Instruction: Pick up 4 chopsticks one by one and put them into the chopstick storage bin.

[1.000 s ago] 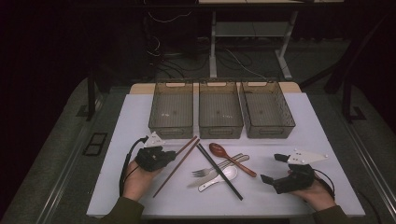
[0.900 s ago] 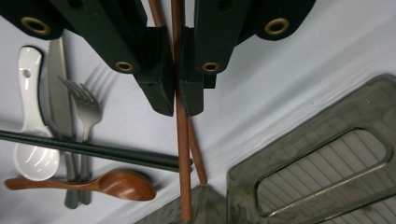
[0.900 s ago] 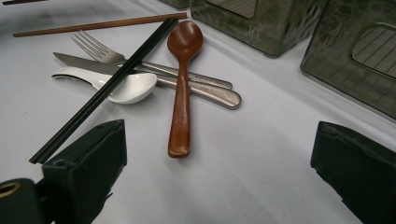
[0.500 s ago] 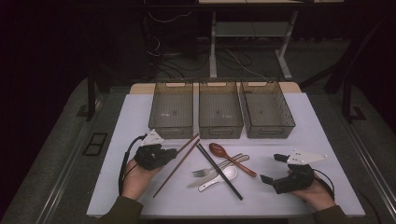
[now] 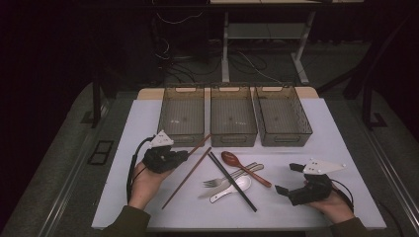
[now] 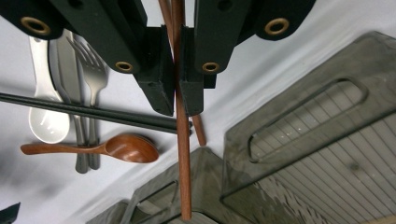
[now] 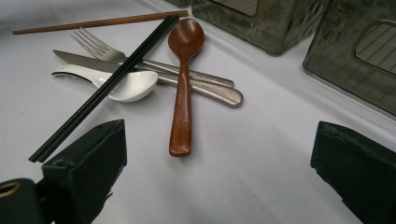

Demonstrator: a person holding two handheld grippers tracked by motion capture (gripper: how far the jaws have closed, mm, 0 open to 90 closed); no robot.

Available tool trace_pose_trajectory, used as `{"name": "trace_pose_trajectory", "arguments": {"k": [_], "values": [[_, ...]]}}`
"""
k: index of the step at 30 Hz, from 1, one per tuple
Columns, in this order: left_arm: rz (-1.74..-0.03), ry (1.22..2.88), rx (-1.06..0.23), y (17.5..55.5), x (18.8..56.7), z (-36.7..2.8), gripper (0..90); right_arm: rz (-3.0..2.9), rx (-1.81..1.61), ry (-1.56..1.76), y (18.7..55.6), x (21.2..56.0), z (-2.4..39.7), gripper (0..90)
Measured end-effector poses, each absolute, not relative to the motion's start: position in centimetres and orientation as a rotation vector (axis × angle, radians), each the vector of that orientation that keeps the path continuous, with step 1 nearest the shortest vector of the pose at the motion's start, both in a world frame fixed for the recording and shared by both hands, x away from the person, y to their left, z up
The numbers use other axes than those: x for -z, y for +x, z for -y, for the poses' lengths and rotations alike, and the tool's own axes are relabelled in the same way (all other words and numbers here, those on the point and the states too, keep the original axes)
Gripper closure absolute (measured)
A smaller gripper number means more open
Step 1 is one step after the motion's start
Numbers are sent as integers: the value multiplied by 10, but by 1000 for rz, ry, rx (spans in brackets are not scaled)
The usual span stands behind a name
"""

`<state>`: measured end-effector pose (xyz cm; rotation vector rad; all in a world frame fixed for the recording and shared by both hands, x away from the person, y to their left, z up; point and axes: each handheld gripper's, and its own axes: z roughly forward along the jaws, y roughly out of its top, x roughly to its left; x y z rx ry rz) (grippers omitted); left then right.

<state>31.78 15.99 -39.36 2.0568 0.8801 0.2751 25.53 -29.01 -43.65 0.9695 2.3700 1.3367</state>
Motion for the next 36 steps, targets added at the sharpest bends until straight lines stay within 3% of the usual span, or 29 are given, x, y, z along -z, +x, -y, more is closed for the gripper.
{"name": "trace_pose_trajectory", "arguments": {"k": [36], "values": [[-934, 1953, -315, 387, 354, -166, 832, -2387, -1346, 985, 257, 440, 289, 31]]}}
